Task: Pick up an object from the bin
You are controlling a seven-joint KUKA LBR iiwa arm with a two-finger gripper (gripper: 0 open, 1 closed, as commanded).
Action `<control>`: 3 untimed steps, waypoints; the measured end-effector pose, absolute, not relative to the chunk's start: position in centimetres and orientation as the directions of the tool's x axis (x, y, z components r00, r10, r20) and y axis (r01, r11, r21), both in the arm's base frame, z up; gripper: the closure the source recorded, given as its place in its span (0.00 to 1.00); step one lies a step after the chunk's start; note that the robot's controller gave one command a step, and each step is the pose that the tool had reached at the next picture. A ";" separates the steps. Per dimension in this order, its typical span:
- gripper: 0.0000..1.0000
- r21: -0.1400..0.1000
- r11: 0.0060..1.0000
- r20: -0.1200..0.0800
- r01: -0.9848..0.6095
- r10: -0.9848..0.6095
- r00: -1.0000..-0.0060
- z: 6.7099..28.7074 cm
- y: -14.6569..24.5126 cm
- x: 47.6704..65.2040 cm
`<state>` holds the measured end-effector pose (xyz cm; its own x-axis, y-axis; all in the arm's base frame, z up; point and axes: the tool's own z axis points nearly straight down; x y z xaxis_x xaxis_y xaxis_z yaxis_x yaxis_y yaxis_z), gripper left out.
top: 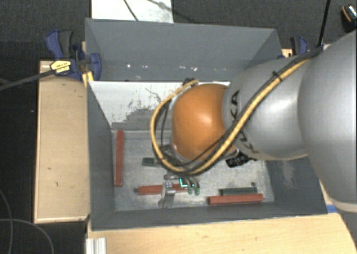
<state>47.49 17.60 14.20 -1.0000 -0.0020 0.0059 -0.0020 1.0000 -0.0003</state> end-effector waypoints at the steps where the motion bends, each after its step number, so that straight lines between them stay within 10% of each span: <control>1: 0.00 0.001 0.965 -0.002 -0.262 -0.262 -0.965 7.2 16.7 52.5; 2: 1.00 0.002 0.967 -0.007 -0.257 -0.257 -0.966 7.5 16.8 52.7; 3: 1.00 -0.003 0.618 -0.007 -0.786 -0.786 -0.618 15.5 17.7 54.0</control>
Offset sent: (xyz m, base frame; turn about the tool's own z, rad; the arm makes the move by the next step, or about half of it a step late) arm 0.0501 -0.0090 -0.0696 -0.2649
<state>53.97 17.67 15.54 -0.6179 -0.7863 -0.0070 -0.7863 0.6179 -0.0035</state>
